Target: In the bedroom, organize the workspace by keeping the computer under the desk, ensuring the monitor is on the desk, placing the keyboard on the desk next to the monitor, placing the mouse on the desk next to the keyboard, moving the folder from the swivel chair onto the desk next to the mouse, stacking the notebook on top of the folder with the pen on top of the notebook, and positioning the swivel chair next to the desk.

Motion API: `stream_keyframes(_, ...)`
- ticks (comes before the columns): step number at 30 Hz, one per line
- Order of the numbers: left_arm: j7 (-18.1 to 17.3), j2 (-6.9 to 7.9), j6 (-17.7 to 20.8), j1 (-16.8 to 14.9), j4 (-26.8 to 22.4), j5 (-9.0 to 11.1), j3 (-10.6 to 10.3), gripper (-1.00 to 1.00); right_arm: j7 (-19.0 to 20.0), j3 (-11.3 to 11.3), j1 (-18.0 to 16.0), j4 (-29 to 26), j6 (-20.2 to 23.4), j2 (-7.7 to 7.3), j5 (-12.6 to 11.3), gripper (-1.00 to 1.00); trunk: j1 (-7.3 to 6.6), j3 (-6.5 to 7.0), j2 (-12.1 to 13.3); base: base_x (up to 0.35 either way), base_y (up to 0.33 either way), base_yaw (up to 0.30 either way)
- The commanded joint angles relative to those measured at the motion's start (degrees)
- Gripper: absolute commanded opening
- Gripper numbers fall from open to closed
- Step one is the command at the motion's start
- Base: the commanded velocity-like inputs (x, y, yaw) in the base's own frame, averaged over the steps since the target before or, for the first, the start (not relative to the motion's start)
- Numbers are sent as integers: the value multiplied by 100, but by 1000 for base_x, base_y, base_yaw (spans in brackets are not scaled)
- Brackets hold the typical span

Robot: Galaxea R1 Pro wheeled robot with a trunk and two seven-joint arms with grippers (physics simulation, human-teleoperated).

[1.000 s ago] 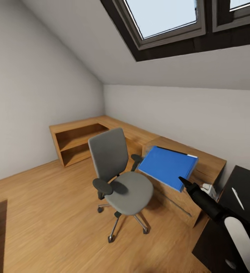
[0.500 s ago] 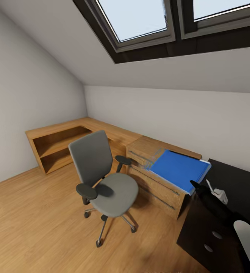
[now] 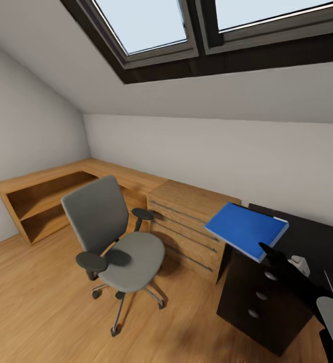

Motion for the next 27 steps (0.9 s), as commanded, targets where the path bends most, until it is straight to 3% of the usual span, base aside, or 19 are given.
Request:
stream_keyframes(1,25,1,-21,-1,-1,35,-20,100,5,-9,-6,6,33,1,-21,-100,0,-6,-4,0,0,-300)
stream_keyframes(11,24,-3,-22,-3,-1,35,-21,100,13,-9,-6,142,17,1,-16,-100,0,-6,-4,0,-120,-300)
stream_keyframes(27,16,-21,-22,-1,16,35,-28,100,5,-76,-6,177,16,1,-16,-100,0,-6,-4,0,-7,-300)
